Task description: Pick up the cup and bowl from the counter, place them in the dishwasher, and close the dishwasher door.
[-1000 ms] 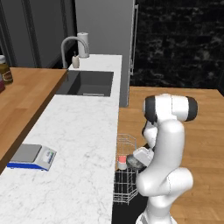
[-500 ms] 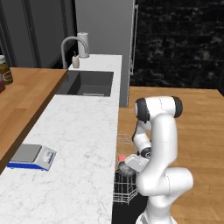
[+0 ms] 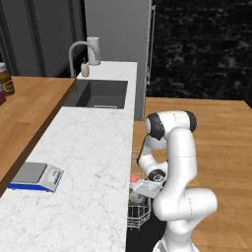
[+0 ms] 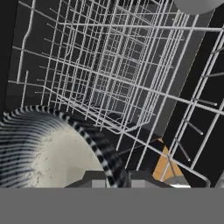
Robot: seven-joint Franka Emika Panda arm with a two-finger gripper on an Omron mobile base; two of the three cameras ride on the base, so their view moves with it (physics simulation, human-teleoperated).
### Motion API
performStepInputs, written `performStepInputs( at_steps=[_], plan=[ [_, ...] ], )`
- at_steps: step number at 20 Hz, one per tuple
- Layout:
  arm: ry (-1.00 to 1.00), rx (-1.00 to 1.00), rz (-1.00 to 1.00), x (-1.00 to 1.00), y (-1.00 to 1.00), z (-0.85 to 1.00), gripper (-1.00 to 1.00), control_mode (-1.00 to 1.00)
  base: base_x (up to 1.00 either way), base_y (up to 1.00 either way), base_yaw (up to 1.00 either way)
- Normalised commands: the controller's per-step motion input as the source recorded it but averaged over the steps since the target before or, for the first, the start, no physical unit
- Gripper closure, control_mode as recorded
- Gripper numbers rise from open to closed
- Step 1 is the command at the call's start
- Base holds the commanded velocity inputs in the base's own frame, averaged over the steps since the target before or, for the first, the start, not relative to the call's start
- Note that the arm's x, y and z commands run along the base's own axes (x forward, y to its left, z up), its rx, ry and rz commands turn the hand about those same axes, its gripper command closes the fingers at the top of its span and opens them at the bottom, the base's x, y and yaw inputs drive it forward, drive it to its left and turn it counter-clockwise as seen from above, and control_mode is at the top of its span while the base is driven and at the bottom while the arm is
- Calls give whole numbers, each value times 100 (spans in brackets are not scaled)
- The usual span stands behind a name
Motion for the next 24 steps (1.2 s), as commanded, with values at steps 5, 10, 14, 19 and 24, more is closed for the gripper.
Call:
performStepInputs(
  at_steps=[5,10,14,19,24],
  plan=[
    [0,0,11,-1,-19,-66,-100,-100,0,0,0],
    [-9,4,1,-14,-27,-2,-100,-100,0,0,0],
    [-17,4,0,-34,-6,31,-100,-100,0,0,0],
    [-20,2,-1,-49,-11,84,-100,-100,0,0,0],
    [-19,0,-9,-53,-12,99,-100,-100,0,0,0]
  ],
)
